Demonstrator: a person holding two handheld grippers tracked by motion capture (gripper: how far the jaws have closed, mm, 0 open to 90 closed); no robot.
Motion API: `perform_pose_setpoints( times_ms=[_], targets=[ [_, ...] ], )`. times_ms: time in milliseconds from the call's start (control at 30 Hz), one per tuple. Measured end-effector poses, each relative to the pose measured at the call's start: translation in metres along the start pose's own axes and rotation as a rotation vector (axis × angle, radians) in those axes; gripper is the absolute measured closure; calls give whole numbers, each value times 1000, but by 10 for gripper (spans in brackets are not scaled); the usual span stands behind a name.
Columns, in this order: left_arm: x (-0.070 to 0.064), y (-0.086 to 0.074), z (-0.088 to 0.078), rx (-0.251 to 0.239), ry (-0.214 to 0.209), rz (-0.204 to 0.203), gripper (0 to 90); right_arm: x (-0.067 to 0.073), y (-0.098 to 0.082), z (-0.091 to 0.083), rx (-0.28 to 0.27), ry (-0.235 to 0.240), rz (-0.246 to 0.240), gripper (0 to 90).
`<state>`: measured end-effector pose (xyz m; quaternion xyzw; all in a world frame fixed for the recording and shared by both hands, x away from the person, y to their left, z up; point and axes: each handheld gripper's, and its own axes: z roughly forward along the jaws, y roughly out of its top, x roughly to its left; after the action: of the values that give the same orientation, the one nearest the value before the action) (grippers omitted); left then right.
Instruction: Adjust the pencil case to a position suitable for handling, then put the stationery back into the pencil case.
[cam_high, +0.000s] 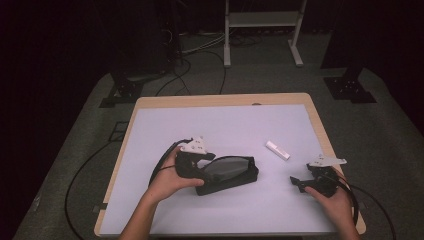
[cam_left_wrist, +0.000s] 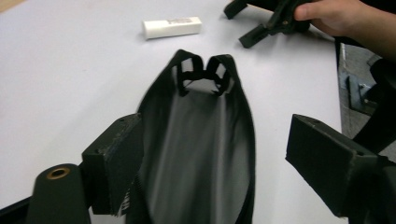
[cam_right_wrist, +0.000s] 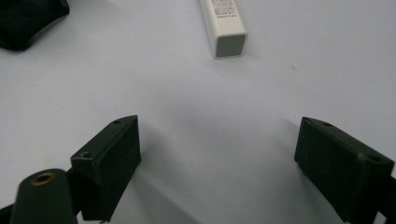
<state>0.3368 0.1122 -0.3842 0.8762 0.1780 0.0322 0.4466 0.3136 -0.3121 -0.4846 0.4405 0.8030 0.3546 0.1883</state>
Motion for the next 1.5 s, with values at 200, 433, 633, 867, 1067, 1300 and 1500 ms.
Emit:
perform_pose_setpoints(
  times_ms=[200, 433, 633, 867, 1067, 1300, 1500],
  targets=[
    [6, -3, -12, -17, 37, -18, 135, 0, 0, 0, 0, 1, 1, 133],
    [14, -11, -25, -26, 81, -43, 114, 0, 0, 0, 1, 2, 2, 133],
    [23, -18, -35, -28, 116, -70, 106, 0, 0, 0, 1, 3, 4, 133],
    [35, -27, -43, -27, 161, -104, 101, 0, 0, 0, 1, 3, 2, 132],
    [46, -37, -48, -21, 194, -135, 101, 0, 0, 0, 1, 3, 4, 132],
    [59, -49, -50, 9, 257, -159, 99, 0, 0, 0, 1, 4, 4, 132],
    [69, -60, -50, 49, 302, -186, 98, 0, 0, 0, 1, 4, 5, 132]
  ],
)
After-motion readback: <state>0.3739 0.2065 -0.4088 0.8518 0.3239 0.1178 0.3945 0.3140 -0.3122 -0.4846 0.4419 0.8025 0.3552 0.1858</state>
